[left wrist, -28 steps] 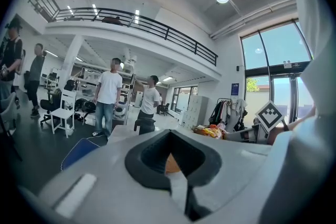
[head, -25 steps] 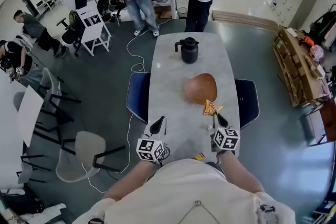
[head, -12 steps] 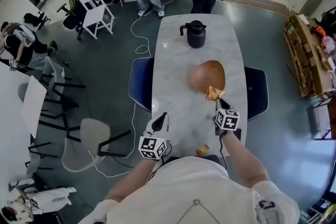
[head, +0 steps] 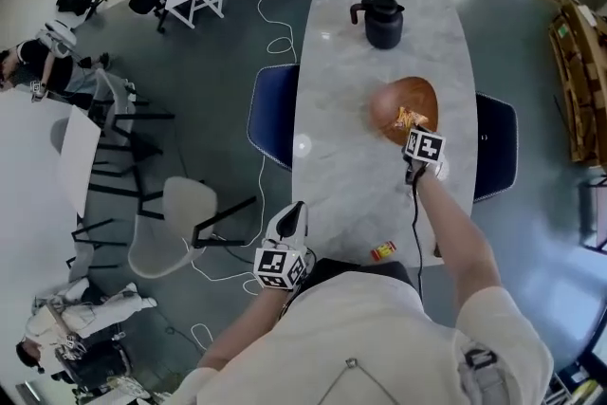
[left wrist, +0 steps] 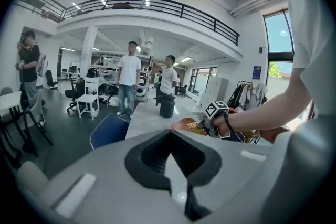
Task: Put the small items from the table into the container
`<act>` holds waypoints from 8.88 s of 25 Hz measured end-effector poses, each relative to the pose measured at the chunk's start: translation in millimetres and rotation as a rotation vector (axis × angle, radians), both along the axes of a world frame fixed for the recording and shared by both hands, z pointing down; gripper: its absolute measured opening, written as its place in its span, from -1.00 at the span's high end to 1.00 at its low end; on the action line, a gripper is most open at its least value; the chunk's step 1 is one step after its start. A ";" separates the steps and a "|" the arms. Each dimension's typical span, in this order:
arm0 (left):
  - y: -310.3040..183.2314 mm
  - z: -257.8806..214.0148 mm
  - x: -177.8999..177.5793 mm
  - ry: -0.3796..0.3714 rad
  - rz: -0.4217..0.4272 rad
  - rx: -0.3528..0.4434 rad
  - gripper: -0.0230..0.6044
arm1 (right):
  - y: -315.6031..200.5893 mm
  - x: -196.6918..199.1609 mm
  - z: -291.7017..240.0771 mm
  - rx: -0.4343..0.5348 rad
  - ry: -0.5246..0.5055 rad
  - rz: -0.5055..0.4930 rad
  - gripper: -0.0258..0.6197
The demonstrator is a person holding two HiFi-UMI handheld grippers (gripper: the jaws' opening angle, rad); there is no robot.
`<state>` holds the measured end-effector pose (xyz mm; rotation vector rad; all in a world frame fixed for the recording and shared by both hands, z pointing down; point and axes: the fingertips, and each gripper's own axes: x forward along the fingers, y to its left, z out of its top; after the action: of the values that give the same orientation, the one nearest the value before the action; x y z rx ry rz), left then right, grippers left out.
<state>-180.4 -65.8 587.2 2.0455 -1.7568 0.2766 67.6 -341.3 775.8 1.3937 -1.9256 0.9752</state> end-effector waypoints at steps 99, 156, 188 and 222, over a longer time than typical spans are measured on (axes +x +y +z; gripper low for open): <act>-42.5 -78.7 112.3 0.105 0.289 0.268 0.91 | 187.3 61.8 -97.4 0.351 0.053 -0.310 0.61; -37.8 -71.2 76.5 -0.002 0.110 0.266 0.91 | 183.9 49.1 -189.2 0.394 -0.023 -0.258 0.43; -26.2 -69.3 72.3 0.023 0.152 0.255 0.91 | 193.0 56.5 -194.6 0.415 0.005 -0.189 0.43; 19.9 15.1 -67.6 -0.037 -0.281 -0.044 0.91 | -29.8 -38.8 81.3 -0.247 0.310 -0.450 0.43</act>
<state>-247.9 -46.0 602.3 1.7455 -2.0131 0.2642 28.8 -371.1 857.1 0.8593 -1.7113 0.7022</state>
